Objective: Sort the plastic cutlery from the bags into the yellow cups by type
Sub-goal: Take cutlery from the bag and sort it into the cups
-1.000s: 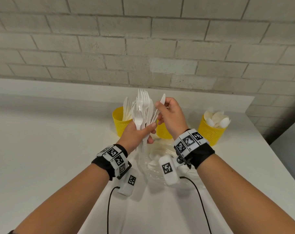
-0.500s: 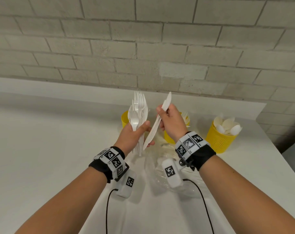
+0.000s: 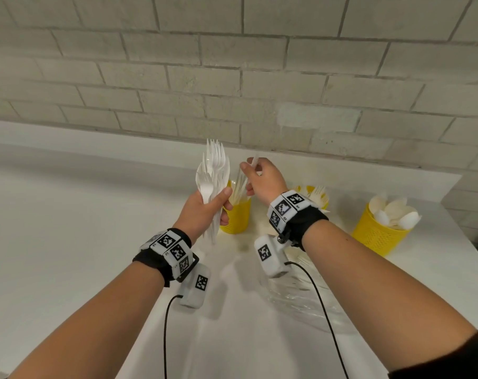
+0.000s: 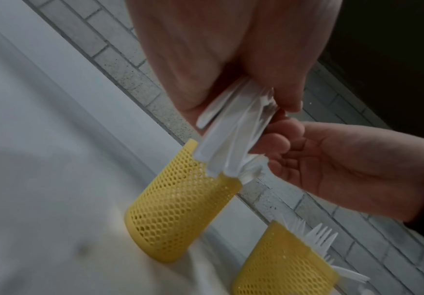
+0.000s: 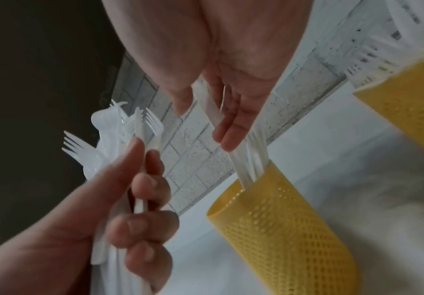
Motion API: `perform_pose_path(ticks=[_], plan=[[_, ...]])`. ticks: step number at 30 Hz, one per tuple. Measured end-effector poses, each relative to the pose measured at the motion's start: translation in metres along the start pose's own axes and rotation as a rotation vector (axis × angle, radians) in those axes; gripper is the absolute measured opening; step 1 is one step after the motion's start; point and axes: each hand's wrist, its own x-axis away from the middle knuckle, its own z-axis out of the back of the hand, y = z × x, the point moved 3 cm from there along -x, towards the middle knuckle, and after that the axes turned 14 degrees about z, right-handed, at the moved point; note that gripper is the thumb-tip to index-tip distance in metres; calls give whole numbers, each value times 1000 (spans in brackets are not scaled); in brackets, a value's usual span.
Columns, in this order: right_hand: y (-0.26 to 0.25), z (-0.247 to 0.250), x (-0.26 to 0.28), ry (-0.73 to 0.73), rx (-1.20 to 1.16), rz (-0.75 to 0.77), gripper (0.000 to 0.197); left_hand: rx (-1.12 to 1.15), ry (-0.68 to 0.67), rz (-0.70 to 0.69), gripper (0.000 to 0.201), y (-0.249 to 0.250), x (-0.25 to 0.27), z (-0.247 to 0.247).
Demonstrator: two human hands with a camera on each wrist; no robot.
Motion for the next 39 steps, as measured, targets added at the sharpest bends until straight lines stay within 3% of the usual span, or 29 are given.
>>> perform_pose_path(ticks=[2,5,9,11,15,19,22,24,27,32,35,39], plan=[[-2,3,2,11,67,33,46,4,-3,-1,24,-1,0,0],[-11,8,11,82,-23,91,34,19,-22,-3,23,1,1,-4],[-11,-1,26,-44,-178,15,35,46,-69,-3,28,3,3,-13],[-9,2,26,-29,-204,-5,31,75,-89,12,35,3,3,-16],[-11,12,24,22,-209,9,24,98,-88,45,24,1,6,-17],[-20,26,13,194,-209,93,21,131,-75,67,24,1,2,-11],[-28,40,4,351,-179,176,17,46,26,37,27,0,-2,-1],[-29,41,3,383,-127,214,7,8,88,23,23,-1,-3,4],[-19,27,5,285,-62,155,1,-20,92,5,20,0,-2,4],[-1,12,14,90,135,102,29,-30,72,-17,20,3,3,-5],[-15,10,27,139,38,178,19,-31,100,-20,16,4,3,-9],[-27,-7,49,-19,-96,152,26,-58,132,-47,15,7,3,-19]])
